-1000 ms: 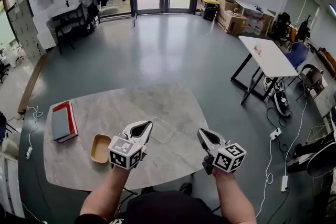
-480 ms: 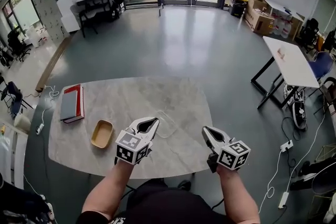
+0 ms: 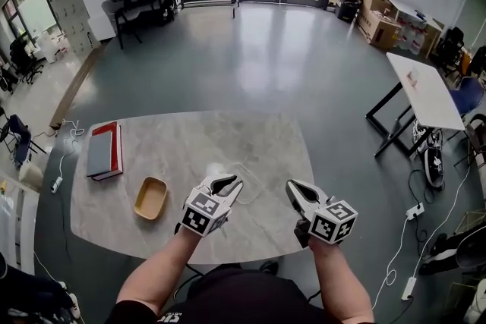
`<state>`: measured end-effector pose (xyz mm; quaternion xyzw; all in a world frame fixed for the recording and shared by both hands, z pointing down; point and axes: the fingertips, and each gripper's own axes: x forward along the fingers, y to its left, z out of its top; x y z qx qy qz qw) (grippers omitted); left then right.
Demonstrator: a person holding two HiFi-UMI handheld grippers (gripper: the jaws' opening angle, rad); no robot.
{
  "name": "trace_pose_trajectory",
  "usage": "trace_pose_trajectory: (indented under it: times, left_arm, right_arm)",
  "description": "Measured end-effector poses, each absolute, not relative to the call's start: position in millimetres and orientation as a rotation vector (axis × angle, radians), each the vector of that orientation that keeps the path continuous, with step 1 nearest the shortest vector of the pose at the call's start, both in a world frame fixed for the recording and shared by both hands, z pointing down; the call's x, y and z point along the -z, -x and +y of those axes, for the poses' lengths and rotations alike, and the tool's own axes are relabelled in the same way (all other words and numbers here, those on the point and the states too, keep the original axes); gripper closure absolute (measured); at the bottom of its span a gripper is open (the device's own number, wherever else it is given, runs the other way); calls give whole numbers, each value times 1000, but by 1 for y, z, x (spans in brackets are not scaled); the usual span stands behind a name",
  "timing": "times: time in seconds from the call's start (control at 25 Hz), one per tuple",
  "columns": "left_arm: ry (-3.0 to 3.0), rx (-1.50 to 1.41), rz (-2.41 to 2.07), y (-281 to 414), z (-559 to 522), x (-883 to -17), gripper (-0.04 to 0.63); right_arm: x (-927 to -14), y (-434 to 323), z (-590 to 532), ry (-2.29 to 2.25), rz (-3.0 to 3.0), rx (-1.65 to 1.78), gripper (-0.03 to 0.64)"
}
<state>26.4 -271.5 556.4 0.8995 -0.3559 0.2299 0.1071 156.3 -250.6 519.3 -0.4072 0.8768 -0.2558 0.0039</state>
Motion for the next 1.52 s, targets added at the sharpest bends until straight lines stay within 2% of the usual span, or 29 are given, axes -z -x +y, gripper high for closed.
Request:
trace_pose_trajectory:
  times: [0.2,0.48,0.84,1.04,1.52]
  left_arm:
    - [-2643,-792,-951,-44,-279,-596,513]
    - [-2581,-944,-853,-60,-286,-648,467]
    - [-2496,-1041,-739,-72,-288,-695,445]
    - [-2468,-1102,-654,-76,-280,-721,404]
    - [-2400,-1230,-557,-84,-266,-774,402]
  right_arm:
    - [-532,-156,-253,1292,2743,851,603]
    - [-551,-163,-249,1326,2728,924,603]
    - [-568,-162,-247,1338,2710,986,603]
    - [-576,-164,-240,1359,2699,1014,603]
    - [-593,-179,-221,1410,2677,1084,603]
